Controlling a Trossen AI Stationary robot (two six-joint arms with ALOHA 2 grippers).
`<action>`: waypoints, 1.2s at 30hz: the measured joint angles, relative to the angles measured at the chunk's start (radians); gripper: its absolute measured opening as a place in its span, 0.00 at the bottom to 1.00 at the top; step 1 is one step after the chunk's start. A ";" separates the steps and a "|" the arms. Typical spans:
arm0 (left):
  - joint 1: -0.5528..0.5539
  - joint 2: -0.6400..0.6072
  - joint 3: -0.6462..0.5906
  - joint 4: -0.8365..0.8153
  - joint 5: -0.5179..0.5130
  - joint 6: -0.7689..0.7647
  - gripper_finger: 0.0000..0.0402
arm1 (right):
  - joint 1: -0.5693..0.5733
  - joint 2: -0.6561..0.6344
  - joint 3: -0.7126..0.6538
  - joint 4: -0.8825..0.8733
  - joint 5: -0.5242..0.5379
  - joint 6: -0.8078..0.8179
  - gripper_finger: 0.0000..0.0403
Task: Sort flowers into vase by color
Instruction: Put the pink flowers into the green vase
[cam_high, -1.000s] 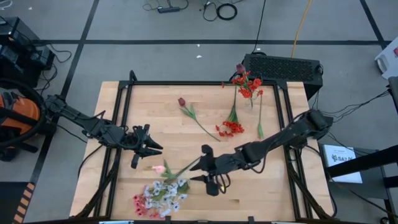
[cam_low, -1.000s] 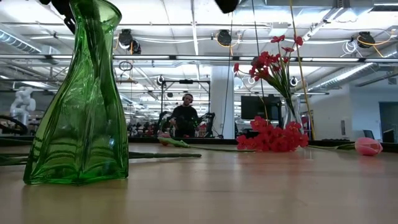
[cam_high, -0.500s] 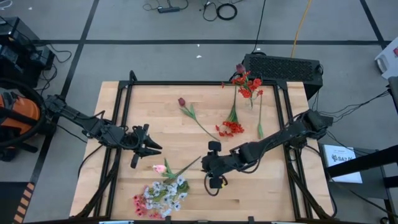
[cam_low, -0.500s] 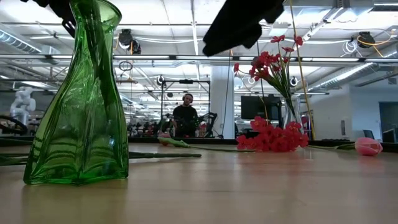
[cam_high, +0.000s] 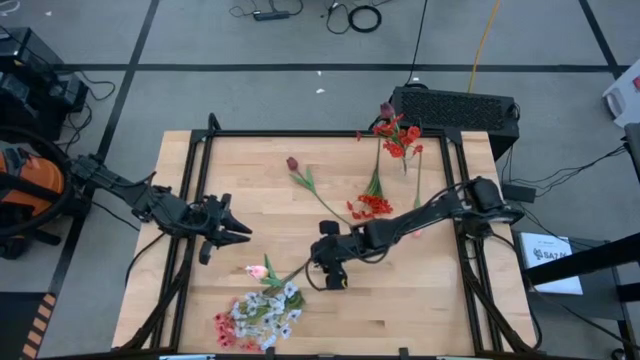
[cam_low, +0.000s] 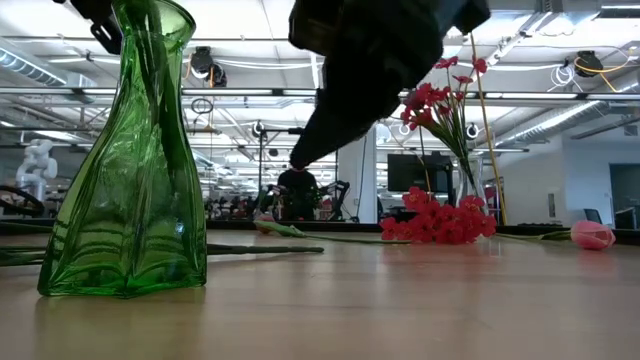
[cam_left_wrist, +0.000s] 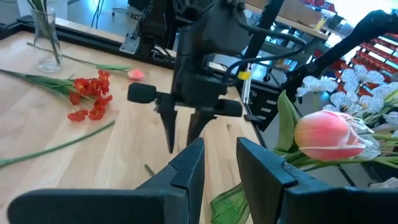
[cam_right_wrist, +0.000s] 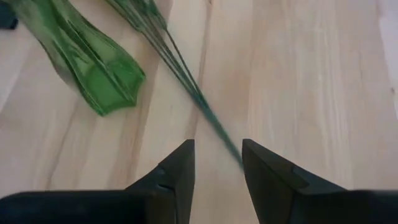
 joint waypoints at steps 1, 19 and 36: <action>0.000 -0.004 0.000 -0.007 0.000 0.000 0.25 | -0.007 0.010 0.000 0.019 -0.011 -0.025 0.31; 0.000 -0.012 0.000 -0.037 -0.044 -0.002 0.25 | -0.073 0.077 0.000 0.038 -0.064 -0.261 0.30; 0.000 -0.012 0.000 -0.031 -0.079 -0.003 0.25 | -0.087 0.204 0.005 0.086 -0.165 -0.195 0.16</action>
